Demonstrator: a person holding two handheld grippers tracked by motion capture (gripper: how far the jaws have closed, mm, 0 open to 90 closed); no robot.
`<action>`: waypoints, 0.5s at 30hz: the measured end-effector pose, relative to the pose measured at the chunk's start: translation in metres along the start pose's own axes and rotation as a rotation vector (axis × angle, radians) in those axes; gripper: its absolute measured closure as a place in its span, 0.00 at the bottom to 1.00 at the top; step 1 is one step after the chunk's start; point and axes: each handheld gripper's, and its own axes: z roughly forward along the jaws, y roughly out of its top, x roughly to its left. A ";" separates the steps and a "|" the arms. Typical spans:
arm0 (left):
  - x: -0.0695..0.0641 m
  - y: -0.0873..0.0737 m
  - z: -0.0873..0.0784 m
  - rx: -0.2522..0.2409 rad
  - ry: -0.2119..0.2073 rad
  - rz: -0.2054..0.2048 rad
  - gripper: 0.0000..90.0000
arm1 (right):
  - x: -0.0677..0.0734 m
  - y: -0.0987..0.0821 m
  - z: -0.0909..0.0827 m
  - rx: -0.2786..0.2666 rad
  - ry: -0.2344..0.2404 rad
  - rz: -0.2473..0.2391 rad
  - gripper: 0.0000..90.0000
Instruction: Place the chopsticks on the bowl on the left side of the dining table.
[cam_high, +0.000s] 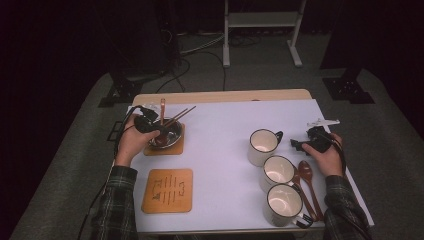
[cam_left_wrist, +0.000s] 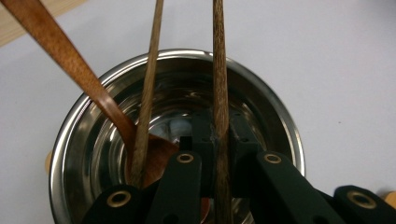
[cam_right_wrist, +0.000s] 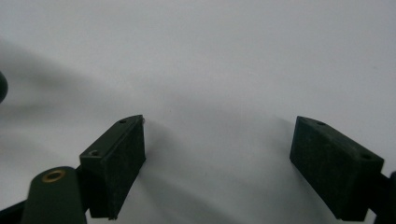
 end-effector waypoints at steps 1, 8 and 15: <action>0.001 -0.001 0.001 0.001 -0.001 -0.004 0.93 | 0.000 0.000 0.000 0.000 0.000 0.000 0.18; 0.006 -0.009 0.007 0.014 0.006 -0.027 0.93 | 0.000 0.000 0.000 0.001 0.001 0.001 0.18; 0.010 -0.015 0.011 0.030 0.009 -0.043 0.93 | 0.000 0.000 0.000 0.001 0.001 0.002 0.18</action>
